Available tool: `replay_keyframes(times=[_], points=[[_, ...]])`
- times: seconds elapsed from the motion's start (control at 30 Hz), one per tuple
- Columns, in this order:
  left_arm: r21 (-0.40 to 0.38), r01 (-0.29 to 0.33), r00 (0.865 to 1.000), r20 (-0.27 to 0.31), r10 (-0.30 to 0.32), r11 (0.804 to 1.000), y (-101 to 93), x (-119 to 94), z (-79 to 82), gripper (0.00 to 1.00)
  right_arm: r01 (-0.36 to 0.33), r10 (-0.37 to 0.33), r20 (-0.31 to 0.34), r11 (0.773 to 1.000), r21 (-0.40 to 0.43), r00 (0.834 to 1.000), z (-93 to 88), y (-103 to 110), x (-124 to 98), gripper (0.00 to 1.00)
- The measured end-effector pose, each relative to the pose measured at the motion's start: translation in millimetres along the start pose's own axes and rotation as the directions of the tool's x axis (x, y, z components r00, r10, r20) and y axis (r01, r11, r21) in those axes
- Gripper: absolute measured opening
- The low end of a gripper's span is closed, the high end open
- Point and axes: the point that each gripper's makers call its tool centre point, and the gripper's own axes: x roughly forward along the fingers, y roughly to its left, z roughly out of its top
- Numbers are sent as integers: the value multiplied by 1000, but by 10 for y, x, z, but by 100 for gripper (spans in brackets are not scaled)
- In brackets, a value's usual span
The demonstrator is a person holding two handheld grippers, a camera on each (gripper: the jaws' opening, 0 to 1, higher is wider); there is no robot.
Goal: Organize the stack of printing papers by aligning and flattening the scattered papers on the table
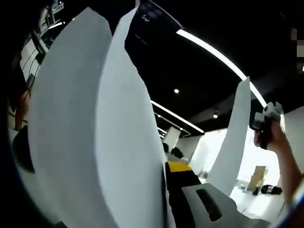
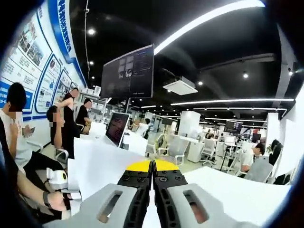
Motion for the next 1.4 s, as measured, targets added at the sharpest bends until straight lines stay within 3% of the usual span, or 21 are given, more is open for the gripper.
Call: replay_keyframes(times=[0.27,0.53,0.63,1.03,1.17,1.23,1.33,1.4], points=[[-13,0,1000,-12,0,1000,19,15,-14,9,34,-39,-75,997,-63,996,-226,-35,204,0],[0,-6,1000,-11,6,1000,-41,-9,-26,9,47,-61,-113,991,-122,992,-313,-64,397,0],[1,-7,1000,-9,7,1000,-60,-16,-28,9,42,-53,-123,995,-91,991,-366,-93,492,0],[5,-4,1000,-13,4,1000,-82,-15,-34,9,58,-71,-149,994,-93,986,-494,-121,733,0],[10,-6,1000,-15,6,1000,-91,-17,-37,9,65,-102,-202,980,-186,974,-610,-156,920,0],[12,-7,1000,-20,7,1000,-89,-12,-45,9,48,-96,-220,976,-214,971,-639,-176,1002,0],[15,-4,1000,-22,4,1000,-92,-11,-48,9,-19,-19,-212,985,-174,977,-633,-105,1117,0],[15,-3,1000,-24,3,1000,-89,-7,-52,10,-29,-12,-229,985,-171,973,-667,-112,1185,0]])
